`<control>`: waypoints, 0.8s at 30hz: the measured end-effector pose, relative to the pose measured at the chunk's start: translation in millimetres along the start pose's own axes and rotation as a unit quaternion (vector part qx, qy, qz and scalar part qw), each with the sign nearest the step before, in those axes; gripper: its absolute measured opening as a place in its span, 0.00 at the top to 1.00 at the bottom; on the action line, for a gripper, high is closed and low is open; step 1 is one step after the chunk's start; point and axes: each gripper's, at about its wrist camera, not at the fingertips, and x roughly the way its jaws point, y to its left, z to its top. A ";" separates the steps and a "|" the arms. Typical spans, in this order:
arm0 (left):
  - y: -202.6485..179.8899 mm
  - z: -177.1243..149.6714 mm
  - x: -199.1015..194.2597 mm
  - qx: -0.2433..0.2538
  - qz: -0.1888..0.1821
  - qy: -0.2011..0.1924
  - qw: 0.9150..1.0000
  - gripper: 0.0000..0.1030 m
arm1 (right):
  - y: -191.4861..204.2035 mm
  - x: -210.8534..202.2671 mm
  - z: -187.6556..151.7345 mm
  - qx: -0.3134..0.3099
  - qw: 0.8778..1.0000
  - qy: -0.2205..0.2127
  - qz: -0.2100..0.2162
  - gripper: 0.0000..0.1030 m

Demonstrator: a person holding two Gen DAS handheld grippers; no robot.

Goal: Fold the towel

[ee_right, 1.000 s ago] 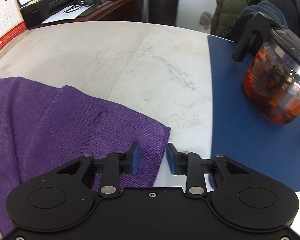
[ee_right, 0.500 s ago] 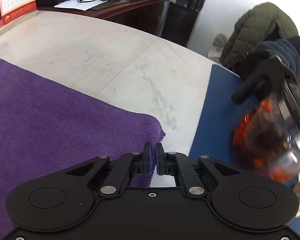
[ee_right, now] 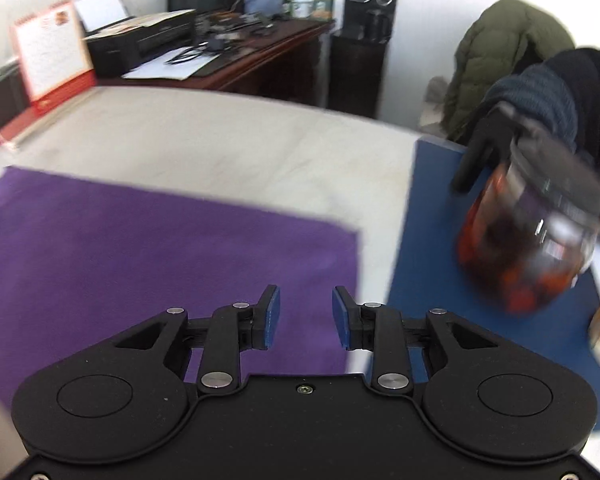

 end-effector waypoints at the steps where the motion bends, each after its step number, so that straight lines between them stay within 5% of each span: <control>1: 1.1 -0.8 -1.2 0.000 -0.002 -0.002 1.000 0.86 | 10.7 -2.3 -16.2 0.002 1.000 0.020 0.005 0.73; 6: 14.0 -11.9 -36.9 -0.011 -0.011 -0.031 0.999 0.86 | 33.2 -0.1 -56.0 0.010 0.998 0.065 -0.007 0.72; 11: 20.2 -43.6 -70.0 -0.027 -0.029 -0.030 0.999 0.85 | 38.8 -17.2 -51.3 0.027 0.999 0.030 -0.020 0.69; 16: 18.0 -61.5 -60.2 -0.032 -0.019 -0.030 0.999 0.85 | 38.0 -0.8 -43.4 0.020 0.999 0.030 -0.041 0.69; 24: 21.1 -38.3 -19.0 -0.057 -0.019 -0.056 0.997 0.85 | 44.2 3.8 -50.5 0.024 0.996 0.032 -0.074 0.66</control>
